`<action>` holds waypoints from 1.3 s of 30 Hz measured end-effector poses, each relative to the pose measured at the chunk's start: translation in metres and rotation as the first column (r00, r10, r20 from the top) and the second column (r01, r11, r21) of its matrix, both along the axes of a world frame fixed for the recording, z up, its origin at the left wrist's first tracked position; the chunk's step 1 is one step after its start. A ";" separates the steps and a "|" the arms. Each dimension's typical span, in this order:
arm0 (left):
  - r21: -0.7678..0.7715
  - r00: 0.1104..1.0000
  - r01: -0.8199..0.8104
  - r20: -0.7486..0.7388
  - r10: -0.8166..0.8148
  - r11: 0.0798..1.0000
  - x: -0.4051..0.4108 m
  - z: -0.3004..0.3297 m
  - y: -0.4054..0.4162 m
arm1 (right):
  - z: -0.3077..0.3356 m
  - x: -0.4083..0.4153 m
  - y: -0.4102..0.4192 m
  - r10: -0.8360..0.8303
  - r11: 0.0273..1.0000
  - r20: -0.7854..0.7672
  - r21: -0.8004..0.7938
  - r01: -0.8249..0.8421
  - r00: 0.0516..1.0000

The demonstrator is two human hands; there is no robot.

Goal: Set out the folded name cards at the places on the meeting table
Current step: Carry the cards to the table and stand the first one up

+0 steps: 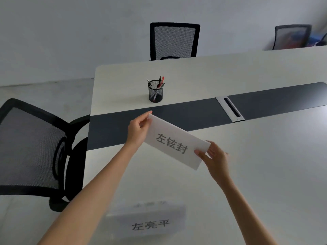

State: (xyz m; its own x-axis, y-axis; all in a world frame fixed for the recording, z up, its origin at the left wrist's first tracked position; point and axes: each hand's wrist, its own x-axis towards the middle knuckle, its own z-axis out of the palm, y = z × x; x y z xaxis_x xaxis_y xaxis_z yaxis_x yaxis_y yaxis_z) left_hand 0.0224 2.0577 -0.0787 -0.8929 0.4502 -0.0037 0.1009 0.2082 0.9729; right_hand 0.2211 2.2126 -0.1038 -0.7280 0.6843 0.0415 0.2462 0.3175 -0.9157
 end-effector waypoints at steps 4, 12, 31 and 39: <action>-0.169 0.979 0.095 0.194 -0.062 0.981 -0.019 -0.045 0.035 | -0.049 -0.034 0.017 -0.081 0.997 0.096 0.017 0.080 0.992; -0.238 0.891 0.183 0.450 -0.059 0.954 -0.021 -0.109 0.079 | -0.091 -0.110 0.042 -0.308 0.948 0.124 -0.045 0.315 0.943; -0.285 0.921 0.375 0.226 -0.318 0.882 -0.044 -0.142 0.120 | -0.142 -0.173 0.108 0.248 0.934 0.225 0.203 -0.294 0.942; -0.269 0.914 0.383 0.252 -0.319 0.884 -0.062 -0.149 0.124 | -0.132 -0.189 0.102 0.203 0.937 0.201 0.245 -0.249 0.958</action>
State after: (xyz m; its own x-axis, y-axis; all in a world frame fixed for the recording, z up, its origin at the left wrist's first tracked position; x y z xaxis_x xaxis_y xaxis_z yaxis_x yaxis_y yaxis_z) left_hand -0.0394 2.1817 -0.2275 -0.6428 0.6815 -0.3498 0.0387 0.4849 0.8737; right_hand 0.0316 2.3143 -0.2353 -0.8741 0.4819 0.0608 0.2836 0.6080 -0.7416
